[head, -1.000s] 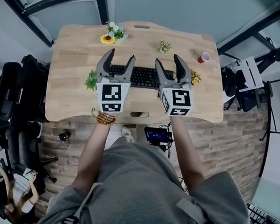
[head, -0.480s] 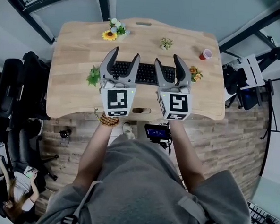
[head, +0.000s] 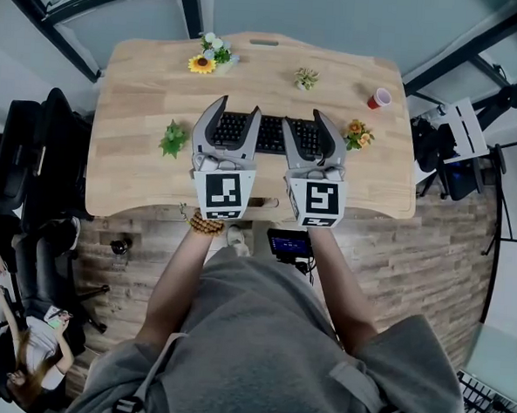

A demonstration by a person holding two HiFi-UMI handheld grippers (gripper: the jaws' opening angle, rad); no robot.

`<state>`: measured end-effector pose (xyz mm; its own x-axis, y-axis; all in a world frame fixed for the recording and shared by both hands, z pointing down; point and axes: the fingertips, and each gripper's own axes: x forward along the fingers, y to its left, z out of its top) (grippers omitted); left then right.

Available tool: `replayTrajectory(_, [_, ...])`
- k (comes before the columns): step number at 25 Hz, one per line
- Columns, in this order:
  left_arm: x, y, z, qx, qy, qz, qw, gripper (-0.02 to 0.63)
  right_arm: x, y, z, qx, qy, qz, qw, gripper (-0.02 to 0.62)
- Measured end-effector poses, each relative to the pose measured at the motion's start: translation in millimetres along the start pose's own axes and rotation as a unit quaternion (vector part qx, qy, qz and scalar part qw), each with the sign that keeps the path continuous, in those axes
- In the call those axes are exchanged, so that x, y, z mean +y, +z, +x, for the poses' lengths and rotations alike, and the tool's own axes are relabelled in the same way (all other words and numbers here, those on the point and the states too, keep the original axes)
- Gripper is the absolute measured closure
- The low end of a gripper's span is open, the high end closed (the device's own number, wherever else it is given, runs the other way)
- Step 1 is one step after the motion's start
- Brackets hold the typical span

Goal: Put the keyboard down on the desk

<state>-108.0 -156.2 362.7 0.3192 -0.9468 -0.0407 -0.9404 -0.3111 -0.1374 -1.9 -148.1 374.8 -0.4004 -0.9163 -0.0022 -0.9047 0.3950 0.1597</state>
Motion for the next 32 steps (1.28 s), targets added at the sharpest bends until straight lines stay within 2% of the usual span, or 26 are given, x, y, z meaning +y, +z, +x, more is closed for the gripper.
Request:
replayTrajectory(10, [-15, -17, -4, 0.001, -0.008, -0.004, 1.0000, 0.411, 2, -19, -11, 0.002, -0.010, 0.000, 1.000, 0.400])
replayTrajectory(18, [-19, -45, -11, 0.021, -0.005, -0.006, 0.9998, 0.456, 7, -38, -15, 0.008, -0.011, 0.006, 1.000, 0.439])
replayTrajectory(23, [-24, -58, -17, 0.034, -0.005, -0.013, 0.9993, 0.471, 5, -52, -19, 0.023, -0.012, 0.016, 1.000, 0.483])
replayTrajectory(32, [-38, -77, -17, 0.046, -0.015, -0.021, 0.9986, 0.517, 2, -77, -26, 0.049, -0.015, 0.013, 0.999, 0.509])
